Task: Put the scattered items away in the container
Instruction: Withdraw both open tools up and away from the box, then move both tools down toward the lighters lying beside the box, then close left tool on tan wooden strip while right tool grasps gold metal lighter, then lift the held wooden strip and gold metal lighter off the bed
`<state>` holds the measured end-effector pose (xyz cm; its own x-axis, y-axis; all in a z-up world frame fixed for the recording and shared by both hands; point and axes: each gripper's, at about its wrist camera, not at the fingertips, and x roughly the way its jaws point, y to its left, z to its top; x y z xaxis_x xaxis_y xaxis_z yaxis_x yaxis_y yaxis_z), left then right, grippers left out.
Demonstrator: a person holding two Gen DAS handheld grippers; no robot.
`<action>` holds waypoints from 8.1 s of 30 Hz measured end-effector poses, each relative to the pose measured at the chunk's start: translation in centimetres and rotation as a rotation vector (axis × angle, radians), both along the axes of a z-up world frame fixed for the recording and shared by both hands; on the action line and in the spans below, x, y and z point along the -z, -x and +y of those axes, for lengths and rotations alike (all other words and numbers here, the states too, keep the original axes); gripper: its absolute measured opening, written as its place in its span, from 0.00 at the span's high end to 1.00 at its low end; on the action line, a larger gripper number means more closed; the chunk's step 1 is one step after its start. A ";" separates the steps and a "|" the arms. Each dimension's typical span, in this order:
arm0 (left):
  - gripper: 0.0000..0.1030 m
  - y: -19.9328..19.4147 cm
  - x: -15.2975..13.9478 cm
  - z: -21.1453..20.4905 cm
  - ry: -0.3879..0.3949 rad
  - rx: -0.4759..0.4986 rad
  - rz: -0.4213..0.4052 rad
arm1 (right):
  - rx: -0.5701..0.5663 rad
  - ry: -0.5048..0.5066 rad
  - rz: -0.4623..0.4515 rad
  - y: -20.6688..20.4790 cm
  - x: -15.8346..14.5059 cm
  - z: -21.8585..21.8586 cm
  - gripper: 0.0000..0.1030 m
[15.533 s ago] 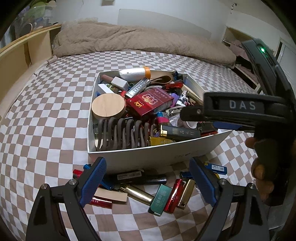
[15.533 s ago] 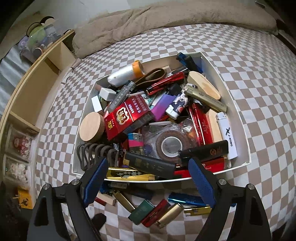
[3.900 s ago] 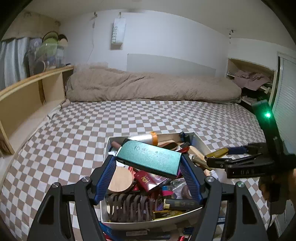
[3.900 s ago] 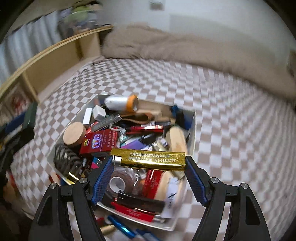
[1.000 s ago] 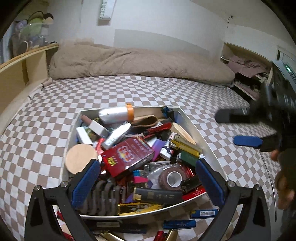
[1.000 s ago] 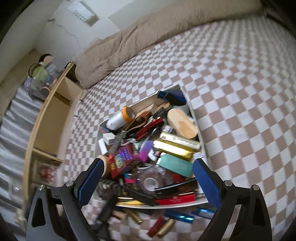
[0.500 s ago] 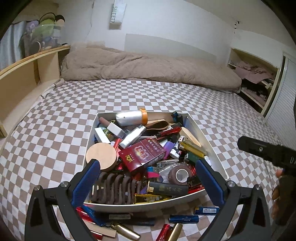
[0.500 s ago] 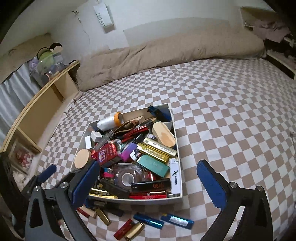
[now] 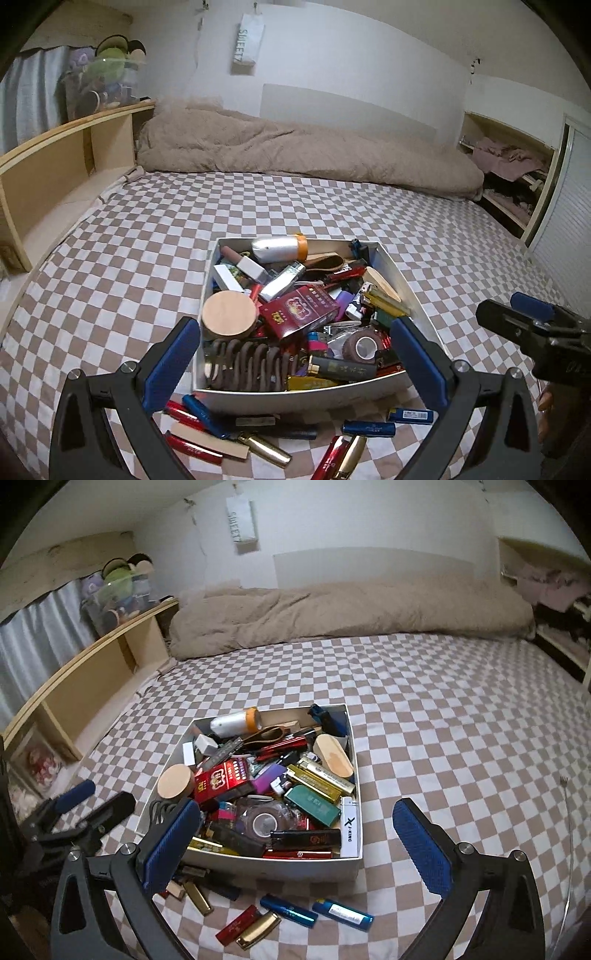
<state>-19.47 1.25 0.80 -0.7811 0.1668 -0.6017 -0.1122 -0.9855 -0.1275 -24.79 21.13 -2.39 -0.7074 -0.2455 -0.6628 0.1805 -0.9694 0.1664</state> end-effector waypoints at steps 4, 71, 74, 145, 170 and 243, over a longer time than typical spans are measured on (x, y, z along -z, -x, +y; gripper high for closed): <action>0.00 -1.1 -0.4 -0.6 -0.004 -0.006 0.004 | -0.011 -0.012 0.038 -0.9 -0.4 -0.2 0.00; 0.00 -4.9 4.8 -6.2 0.026 -0.038 0.032 | -0.114 -0.130 0.287 -10.0 6.5 0.0 0.00; 0.00 -4.3 5.8 -6.6 0.048 -0.030 0.023 | -0.138 -0.124 0.271 -10.0 7.4 0.0 0.00; 0.00 -0.2 19.0 -6.7 0.140 0.206 -0.340 | -0.738 -0.267 -0.090 -6.1 19.6 -6.9 0.00; 0.02 -1.0 19.4 -6.4 0.157 0.183 -0.324 | -0.641 -0.207 -0.136 -5.1 20.0 -6.6 0.26; 0.03 -4.2 16.6 -3.7 0.147 0.147 -0.220 | -0.345 -0.138 -0.177 -8.8 20.4 -7.6 0.27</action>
